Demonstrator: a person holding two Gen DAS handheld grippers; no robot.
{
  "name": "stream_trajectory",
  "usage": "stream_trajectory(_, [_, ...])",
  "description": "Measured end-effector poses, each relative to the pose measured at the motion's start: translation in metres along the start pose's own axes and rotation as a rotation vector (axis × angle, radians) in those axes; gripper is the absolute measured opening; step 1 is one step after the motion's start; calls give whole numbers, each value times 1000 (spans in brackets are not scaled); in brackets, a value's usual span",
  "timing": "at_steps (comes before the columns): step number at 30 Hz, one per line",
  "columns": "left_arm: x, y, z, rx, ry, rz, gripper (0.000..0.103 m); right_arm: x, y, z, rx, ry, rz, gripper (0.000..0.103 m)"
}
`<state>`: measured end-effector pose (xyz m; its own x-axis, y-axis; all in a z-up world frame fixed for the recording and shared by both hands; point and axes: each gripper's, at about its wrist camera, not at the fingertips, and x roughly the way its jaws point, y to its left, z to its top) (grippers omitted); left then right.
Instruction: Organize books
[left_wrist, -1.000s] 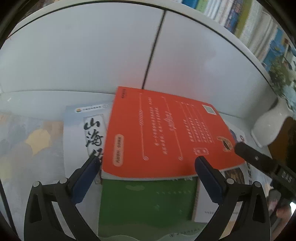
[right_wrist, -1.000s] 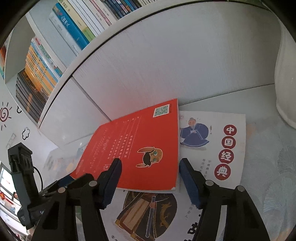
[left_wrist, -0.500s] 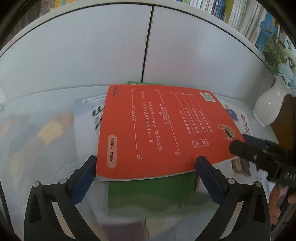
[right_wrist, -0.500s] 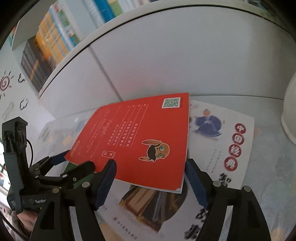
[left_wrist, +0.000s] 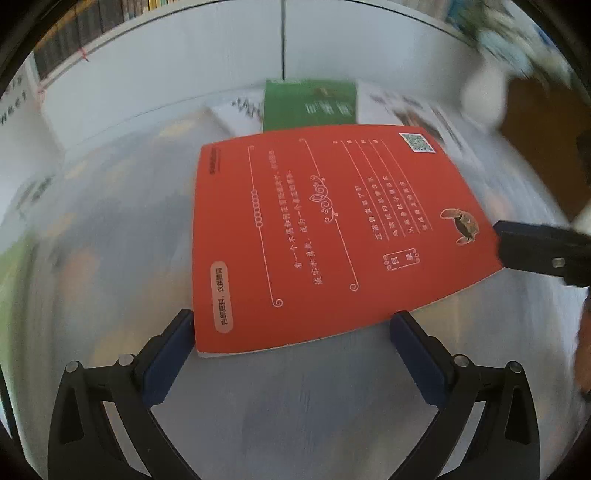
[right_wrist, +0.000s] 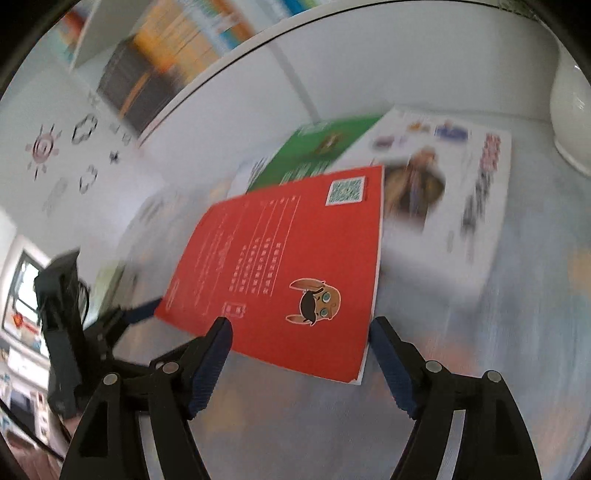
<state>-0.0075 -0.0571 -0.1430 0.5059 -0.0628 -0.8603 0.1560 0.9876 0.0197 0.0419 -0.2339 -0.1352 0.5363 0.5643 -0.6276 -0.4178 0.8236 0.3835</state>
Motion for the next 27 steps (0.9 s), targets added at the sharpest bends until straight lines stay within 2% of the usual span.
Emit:
stream_trajectory(4, [-39, 4, -58, 46, 77, -21, 103, -31, 45, -78, -68, 67, 121, 76])
stream_trajectory(6, [-53, 5, -79, 78, 82, -25, 103, -47, 61, -113, -84, 81, 177, 76])
stream_trajectory(9, [-69, 10, -95, 62, 56, 7, 101, -62, 59, -129, -41, 69, 183, 76])
stream_trajectory(12, [-86, 11, -99, 37, 4, -41, 101, -63, 39, -111, -21, 43, 104, 76])
stream_trajectory(14, [-93, 14, -91, 1, -40, -65, 101, -53, 17, -88, 36, 61, 105, 76])
stream_trajectory(15, [-93, 17, -85, -14, -53, -96, 100, -51, 8, -81, 68, 75, 129, 76])
stream_trajectory(17, [-85, 21, -76, -35, -27, -152, 99, -30, -6, -57, 122, 133, 207, 76])
stream_trajectory(19, [-70, 26, -68, -73, 33, -194, 87, -13, -12, -37, 134, 191, 265, 76])
stream_trajectory(20, [-60, 30, -66, -94, 79, -219, 84, -5, -13, -27, 132, 253, 293, 76])
stream_trajectory(22, [-59, 33, -64, -89, 59, -197, 81, 9, -14, -14, 133, 338, 311, 76])
stream_trajectory(25, [-46, 35, -61, -44, 91, -132, 80, 21, -14, -2, 101, 400, 365, 76])
stream_trajectory(27, [-45, 39, -63, -52, 75, -164, 82, 29, -20, 3, 130, 392, 419, 76])
